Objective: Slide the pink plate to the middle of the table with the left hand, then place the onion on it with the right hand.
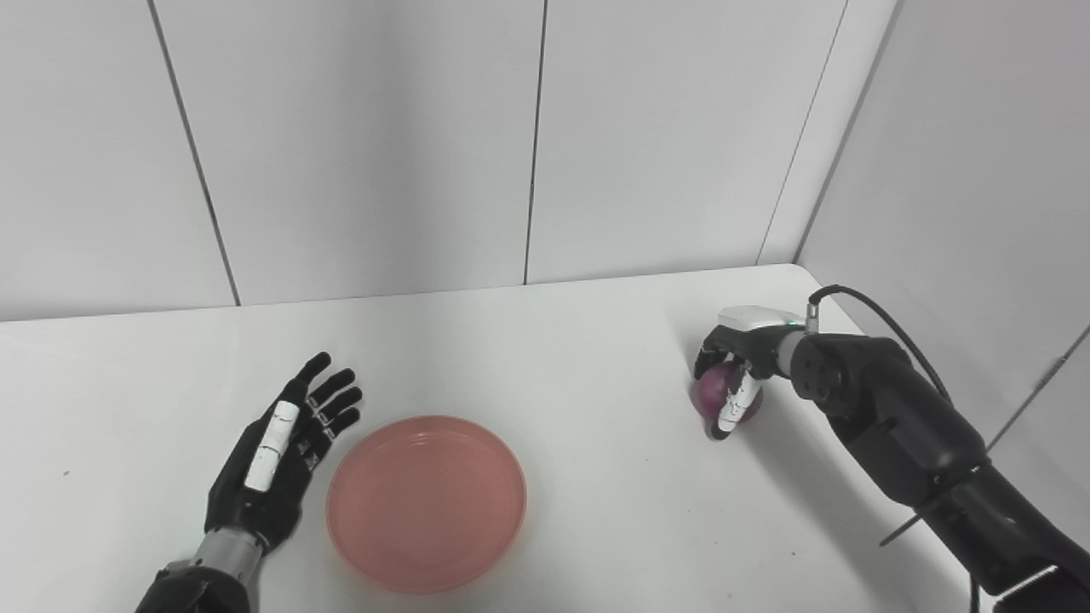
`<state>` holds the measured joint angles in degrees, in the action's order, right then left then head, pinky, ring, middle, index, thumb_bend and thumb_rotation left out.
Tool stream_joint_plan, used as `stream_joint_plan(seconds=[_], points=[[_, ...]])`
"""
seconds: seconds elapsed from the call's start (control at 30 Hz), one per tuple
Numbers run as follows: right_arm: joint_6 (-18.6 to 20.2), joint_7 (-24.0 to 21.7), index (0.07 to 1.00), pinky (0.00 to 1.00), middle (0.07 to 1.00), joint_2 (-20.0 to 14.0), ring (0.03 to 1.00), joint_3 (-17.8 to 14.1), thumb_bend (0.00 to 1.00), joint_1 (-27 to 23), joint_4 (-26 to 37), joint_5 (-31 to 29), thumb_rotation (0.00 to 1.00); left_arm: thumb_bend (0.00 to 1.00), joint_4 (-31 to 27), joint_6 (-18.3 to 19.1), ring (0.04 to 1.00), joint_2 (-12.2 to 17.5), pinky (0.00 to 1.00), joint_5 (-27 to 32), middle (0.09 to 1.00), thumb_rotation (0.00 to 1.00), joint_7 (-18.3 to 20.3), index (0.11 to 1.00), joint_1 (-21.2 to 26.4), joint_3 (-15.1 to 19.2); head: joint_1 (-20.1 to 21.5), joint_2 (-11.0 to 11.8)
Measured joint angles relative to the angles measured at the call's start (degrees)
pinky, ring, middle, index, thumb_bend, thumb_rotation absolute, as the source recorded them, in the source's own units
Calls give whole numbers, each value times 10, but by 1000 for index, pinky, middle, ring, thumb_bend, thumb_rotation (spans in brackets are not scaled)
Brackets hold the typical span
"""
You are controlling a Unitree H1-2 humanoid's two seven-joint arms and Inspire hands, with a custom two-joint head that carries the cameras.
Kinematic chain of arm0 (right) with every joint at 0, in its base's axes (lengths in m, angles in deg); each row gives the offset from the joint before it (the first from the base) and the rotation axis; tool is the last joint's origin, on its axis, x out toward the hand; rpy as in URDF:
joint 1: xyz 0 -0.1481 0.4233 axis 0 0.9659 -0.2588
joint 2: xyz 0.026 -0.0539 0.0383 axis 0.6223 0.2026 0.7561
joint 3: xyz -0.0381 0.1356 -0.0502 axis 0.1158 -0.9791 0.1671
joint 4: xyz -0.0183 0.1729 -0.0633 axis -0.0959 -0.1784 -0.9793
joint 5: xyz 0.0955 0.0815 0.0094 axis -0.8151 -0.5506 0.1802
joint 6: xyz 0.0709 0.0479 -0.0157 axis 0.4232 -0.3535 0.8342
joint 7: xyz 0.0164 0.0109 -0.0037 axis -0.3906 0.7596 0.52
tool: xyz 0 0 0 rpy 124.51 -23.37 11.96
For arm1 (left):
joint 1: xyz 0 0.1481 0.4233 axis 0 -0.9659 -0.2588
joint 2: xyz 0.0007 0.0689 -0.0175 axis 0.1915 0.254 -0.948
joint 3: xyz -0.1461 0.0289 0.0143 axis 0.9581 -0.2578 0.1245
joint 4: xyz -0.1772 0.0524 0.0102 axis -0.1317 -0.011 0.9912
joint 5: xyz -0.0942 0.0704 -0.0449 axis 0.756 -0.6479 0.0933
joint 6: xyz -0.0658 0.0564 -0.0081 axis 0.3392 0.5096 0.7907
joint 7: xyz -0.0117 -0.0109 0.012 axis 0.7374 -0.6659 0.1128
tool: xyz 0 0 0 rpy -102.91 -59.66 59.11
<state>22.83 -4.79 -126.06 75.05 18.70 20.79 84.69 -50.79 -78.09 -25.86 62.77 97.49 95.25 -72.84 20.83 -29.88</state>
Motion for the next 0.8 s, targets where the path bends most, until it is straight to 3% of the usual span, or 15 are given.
stream_joint_plan(seconds=[0.43,0.73,0.8], points=[[1,0,713,591,717,-9,660,9,969,-7,-11,-17,189,796,0,0,859,0,889,0,848,659,0,891,0,0,0,-1],[20,-35,729,578,705,-11,654,22,979,-21,-13,1,217,794,-2,1,861,0,886,0,851,660,0,887,0,0,-1,-4],[20,-38,727,521,686,-11,613,24,972,-22,-12,6,207,793,-2,1,859,0,884,0,849,658,0,886,-1,0,-1,-4]])
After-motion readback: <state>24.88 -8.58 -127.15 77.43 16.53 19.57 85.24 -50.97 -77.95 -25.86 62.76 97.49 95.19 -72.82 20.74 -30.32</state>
